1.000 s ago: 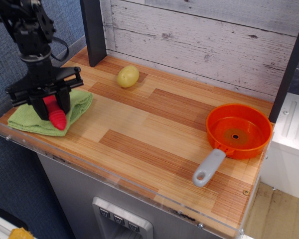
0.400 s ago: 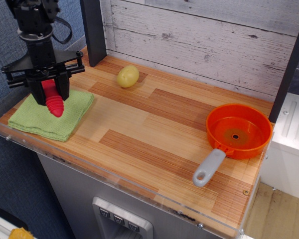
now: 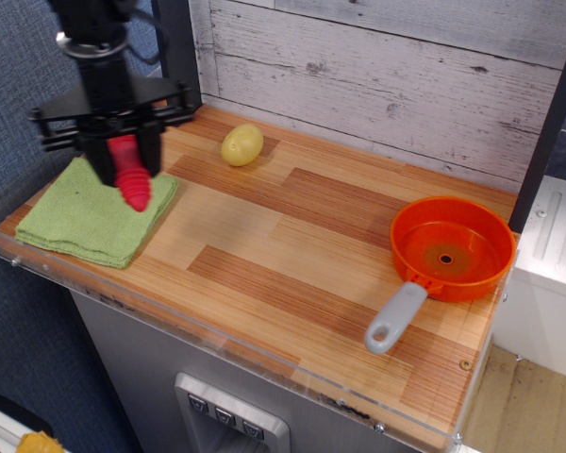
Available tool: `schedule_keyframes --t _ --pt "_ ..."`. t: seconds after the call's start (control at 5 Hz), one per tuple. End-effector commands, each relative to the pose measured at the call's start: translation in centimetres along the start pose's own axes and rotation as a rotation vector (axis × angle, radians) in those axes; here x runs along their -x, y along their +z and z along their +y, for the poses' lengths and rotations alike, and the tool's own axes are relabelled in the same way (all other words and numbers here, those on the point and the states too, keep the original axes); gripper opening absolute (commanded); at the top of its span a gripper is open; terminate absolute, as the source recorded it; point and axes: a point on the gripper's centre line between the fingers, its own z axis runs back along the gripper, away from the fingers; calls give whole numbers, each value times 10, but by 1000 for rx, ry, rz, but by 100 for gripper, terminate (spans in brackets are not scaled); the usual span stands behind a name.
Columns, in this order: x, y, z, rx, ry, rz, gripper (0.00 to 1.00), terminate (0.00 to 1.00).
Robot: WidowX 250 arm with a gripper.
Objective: Move red spoon from cloth and place next to red pot.
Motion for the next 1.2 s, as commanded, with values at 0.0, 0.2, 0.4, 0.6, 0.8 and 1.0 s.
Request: schedule_keyframes --t 0.0,0.2,0.4,0.6,0.8,1.0 --pt "41 23 -44 93 -310 -31 0 0" --pt "60 19 -70 126 -520 -6 0 0" --pt "75 3 -88 149 -644 2 0 0" --pt "83 -11 -92 166 -693 0 0 0" --pt "84 -16 -90 198 -706 -24 0 0" --pt "87 -28 -90 192 -721 -25 0 0"
